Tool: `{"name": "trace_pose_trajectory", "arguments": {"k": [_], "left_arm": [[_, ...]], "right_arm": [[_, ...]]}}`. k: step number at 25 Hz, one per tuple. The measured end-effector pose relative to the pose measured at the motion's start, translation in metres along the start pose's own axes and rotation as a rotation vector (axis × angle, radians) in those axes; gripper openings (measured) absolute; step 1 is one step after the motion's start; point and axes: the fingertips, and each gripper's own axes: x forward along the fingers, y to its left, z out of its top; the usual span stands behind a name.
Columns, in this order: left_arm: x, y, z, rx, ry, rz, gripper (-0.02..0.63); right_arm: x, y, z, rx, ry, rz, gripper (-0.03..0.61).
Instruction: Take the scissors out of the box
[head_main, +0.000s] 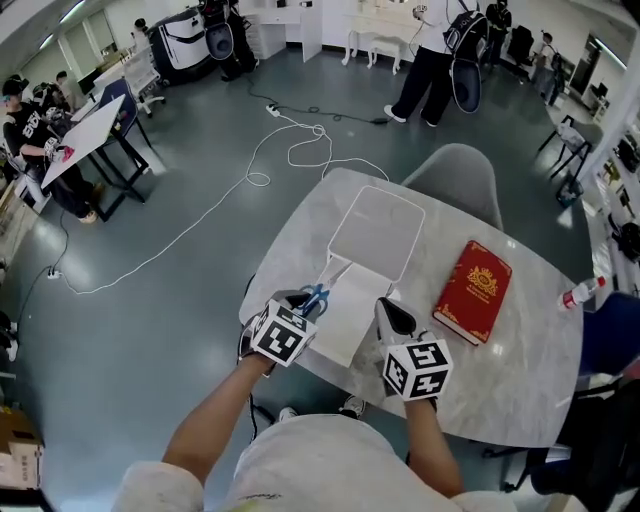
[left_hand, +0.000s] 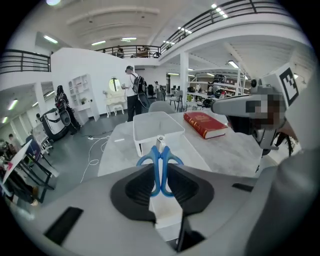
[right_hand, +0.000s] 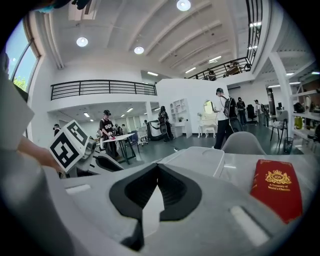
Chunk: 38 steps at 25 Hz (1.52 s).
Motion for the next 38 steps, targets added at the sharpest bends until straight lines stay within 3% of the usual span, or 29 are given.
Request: {"name": "trace_pose_trajectory", "arguments": {"k": [5,14,28,38], "left_arm": [[-0.043,0.032,0.005,-0.029,-0.089,0.082,0.078],[-0.111,0.071,-0.004,-0.176,-0.224,0.215,0.078],[-0.213,0.117,-0.038,-0.333,-0.431,0.478,0.078],[-0.231,0.121,-0.055,-0.381,-0.457,0.526,0.078]], "right_arm": [[0.006,0.023,0.025,-0.041,-0.043,0.027,0.005],[0.020,0.068,0.056,-0.130,-0.086,0.112,0.005],[0.043,0.141,0.082,-0.210,-0.120,0.266,0.005],[0.049,0.161,0.077,-0.225,-0.117,0.310,0.005]]}}
